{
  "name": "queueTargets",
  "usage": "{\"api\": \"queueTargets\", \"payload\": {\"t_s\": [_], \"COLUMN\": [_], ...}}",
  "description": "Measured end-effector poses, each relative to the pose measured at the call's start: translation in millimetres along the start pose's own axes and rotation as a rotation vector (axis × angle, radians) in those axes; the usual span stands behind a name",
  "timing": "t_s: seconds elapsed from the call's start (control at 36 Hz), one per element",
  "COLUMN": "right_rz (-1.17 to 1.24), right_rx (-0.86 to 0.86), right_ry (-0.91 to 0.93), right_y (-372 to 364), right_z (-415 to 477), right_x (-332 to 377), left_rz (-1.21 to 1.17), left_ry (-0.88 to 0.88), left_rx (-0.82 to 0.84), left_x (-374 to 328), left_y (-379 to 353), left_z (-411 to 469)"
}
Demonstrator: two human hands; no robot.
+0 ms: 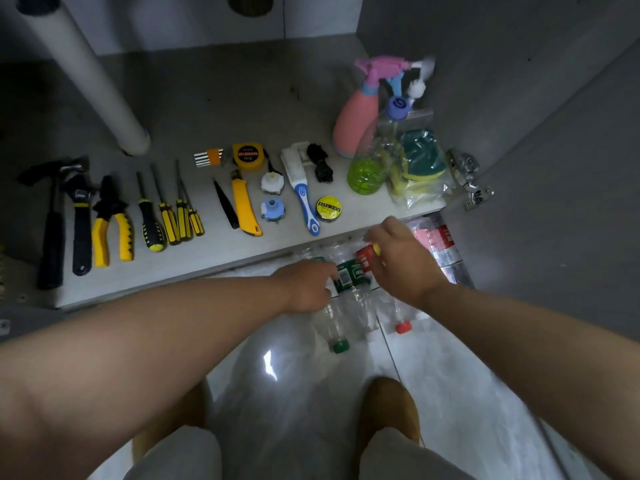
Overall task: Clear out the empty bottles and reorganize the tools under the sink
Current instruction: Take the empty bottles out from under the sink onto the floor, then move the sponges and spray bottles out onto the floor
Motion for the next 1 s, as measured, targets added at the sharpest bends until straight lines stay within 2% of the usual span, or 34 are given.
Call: {"api": "queueTargets", "payload": {"t_s": [0.08, 0.22, 0.31, 0.42, 0.5, 0.61, 0.72, 0.89, 1.0], "right_rz": [0.084, 0.215, 0.233, 0.269, 0.308, 0.293, 0.462, 0.784, 0.960], "right_rx": [-0.217, -0.471, -0.426, -0.328, -0.381, -0.475, -0.521, -0.365, -0.296], "right_ry": [-0.111, -0.244, -0.248, -0.265, -0.267, -0.140, -0.065, 0.006, -0.083], "right_y": [39, 100, 120, 128, 131, 136, 148, 143, 124], "right_z": [16, 54, 79, 100, 93, 69, 52, 54, 54], "right_x": [-10, -24, -24, -22, -16, 1, 15, 15, -2], "left_rz": [-0.005, -0.296, -0.445, -0.513, -0.588, -0.538, -0.517, -0.602, -0.672], "left_ry": [-0.096, -0.202, -0.229, -0.185, -0.203, -0.228, -0.273, -0.291, -0.303], "left_rx": [-0.168, -0.439, -0.527, -0.562, -0.572, -0.618, -0.631, -0.672, -0.679], "left_x": [-13, -14, -10, -6, -9, -19, -33, -35, -30], "left_y": [27, 70, 82, 90, 99, 114, 120, 118, 117], "left_z": [-2, -3, -2, 1, 1, 0, 4, 2, -4]}}
Point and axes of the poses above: each hand's wrist, its own z-axis towards the middle knuckle, its own y-axis out of the back of the hand, x = y × z, the point moved 5 cm from there along z, towards the middle knuckle, and after that the axes turned 11 degrees about x, right-handed, at the moved point
